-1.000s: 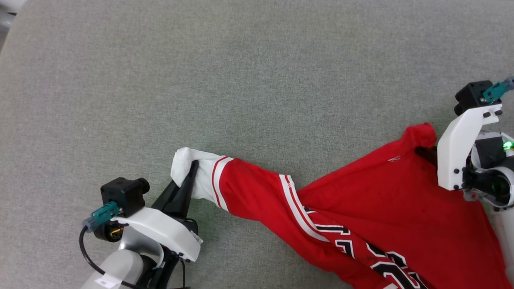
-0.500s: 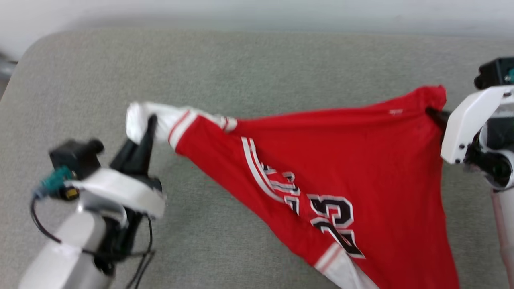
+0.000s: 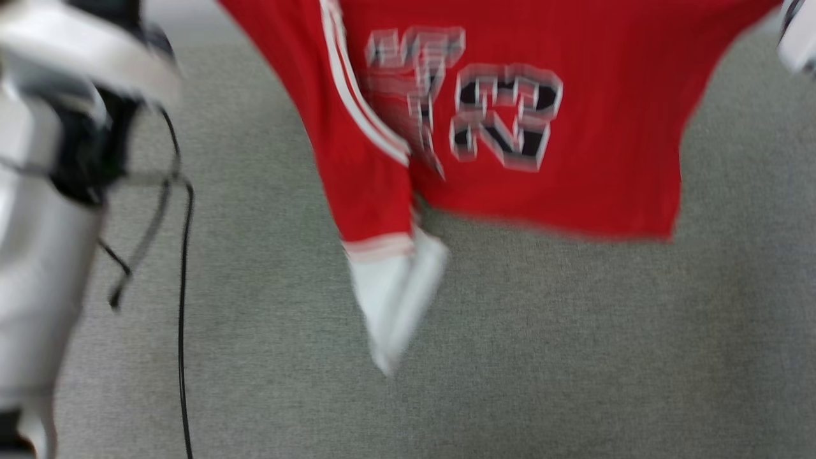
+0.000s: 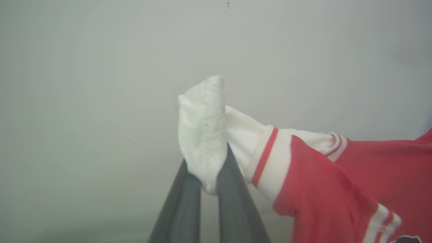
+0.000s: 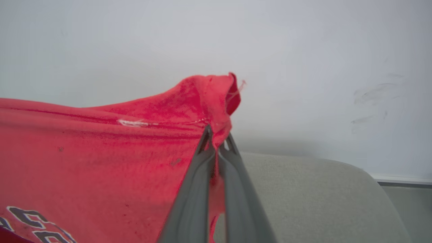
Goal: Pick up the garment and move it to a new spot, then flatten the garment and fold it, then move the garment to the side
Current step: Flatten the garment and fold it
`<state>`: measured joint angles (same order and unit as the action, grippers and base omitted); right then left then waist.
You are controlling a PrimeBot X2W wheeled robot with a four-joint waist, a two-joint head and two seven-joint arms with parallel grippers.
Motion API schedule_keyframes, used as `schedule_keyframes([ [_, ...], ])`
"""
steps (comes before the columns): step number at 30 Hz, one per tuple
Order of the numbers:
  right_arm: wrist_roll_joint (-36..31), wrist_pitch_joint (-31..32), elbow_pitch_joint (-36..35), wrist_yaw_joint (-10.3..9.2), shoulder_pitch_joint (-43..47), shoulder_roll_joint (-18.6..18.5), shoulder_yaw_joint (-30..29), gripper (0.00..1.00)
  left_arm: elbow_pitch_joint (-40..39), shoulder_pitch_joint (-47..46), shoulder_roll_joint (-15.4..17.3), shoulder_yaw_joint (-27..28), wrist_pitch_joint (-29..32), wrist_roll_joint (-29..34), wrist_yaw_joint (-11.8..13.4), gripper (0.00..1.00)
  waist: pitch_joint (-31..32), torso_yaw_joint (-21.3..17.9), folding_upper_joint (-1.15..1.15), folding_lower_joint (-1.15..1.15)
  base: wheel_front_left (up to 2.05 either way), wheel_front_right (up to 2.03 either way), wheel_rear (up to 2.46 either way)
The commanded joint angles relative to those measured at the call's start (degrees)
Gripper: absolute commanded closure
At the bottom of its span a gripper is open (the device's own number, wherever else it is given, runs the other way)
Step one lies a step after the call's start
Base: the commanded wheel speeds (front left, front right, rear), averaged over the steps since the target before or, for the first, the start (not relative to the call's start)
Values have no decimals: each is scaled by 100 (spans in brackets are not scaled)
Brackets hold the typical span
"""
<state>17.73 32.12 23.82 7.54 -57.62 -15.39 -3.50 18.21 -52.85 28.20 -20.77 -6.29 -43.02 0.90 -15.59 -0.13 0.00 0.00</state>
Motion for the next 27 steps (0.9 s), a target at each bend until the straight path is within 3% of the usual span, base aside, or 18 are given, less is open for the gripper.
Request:
schedule_keyframes([
  [1,-109,-118,65,-11,-193,-12,-79,100,193,-265,63,48,14,67,-22,100,-138,-81,0,0,0,0,0],
  [7,-365,-689,388,-13,-1346,76,-368,100,1119,-1866,142,122,-54,278,-201,100,-634,-223,0,0,0,0,0],
  [8,-497,-1043,509,-14,-1811,116,-456,100,1497,-2527,181,134,-63,367,-281,100,-861,-265,0,0,0,0,0],
  [12,-664,-1399,510,-15,-2220,164,-471,100,1836,-3266,255,116,-74,462,-406,100,-1210,-286,0,0,0,0,0],
  [19,-704,-1722,829,-16,-2398,370,-285,100,2300,-3655,150,16,-101,358,-632,100,-1713,-244,0,0,0,0,0],
  [27,-351,-2033,1598,-10,-2162,441,320,100,2744,-3058,-49,-128,-244,-109,-823,100,-1960,-193,0,0,0,0,0],
])
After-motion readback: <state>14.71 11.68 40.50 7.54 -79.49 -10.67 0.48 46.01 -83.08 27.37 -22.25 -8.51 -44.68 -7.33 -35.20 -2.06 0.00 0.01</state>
